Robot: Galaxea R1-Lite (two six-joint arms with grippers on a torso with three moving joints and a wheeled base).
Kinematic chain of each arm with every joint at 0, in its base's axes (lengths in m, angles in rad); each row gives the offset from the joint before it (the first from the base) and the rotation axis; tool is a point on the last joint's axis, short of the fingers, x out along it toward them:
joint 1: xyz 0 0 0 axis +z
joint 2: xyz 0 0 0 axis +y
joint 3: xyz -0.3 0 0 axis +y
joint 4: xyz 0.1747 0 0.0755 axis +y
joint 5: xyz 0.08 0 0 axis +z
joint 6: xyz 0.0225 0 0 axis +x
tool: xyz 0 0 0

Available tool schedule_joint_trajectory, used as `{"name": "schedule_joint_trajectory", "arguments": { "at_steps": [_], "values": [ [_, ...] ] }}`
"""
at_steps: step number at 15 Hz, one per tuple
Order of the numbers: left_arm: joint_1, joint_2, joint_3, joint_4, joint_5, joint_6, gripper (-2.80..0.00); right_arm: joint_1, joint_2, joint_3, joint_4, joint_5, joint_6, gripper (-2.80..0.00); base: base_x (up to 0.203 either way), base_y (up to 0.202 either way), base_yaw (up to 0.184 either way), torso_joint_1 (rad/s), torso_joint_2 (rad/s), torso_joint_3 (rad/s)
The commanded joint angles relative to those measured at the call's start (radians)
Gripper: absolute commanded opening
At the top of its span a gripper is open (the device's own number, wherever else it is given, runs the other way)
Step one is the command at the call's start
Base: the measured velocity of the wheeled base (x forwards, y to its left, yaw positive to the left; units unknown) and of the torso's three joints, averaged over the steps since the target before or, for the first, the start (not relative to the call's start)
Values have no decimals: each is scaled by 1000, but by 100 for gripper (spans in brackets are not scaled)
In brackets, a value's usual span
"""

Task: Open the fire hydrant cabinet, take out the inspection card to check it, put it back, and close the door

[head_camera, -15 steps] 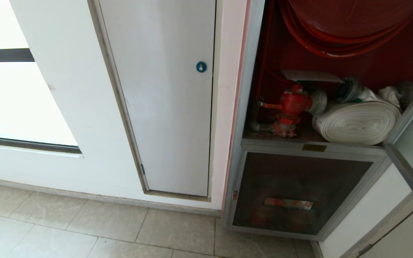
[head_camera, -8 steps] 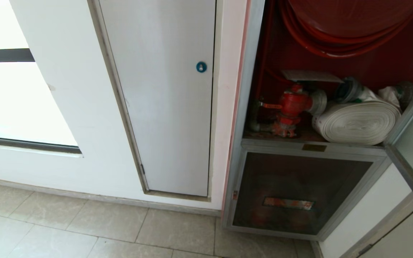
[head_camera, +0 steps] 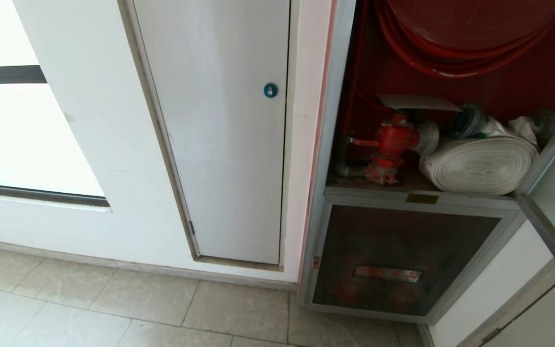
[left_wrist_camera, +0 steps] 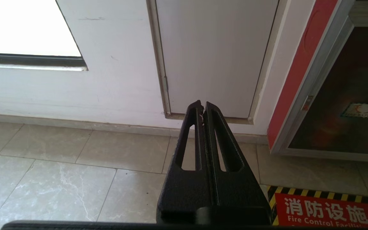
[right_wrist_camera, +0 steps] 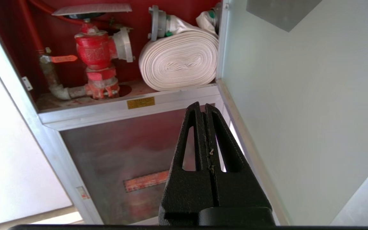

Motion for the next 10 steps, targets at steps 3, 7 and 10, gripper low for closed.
{"name": "schedule_joint_trajectory", "arguments": {
  "at_steps": [3,7,10],
  "values": [
    [0,1,0,0,0,-1,-280,-36,-44,42,4,2,-8,-280,0,0,0,0,0,0],
    [0,1,0,0,0,-1,-280,-49,-132,135,3,51,-42,-280,0,0,0,0,0,0],
    [0,1,0,0,0,0,-280,-54,-200,202,4,168,-41,-280,0,0,0,0,0,0]
  ]
}}
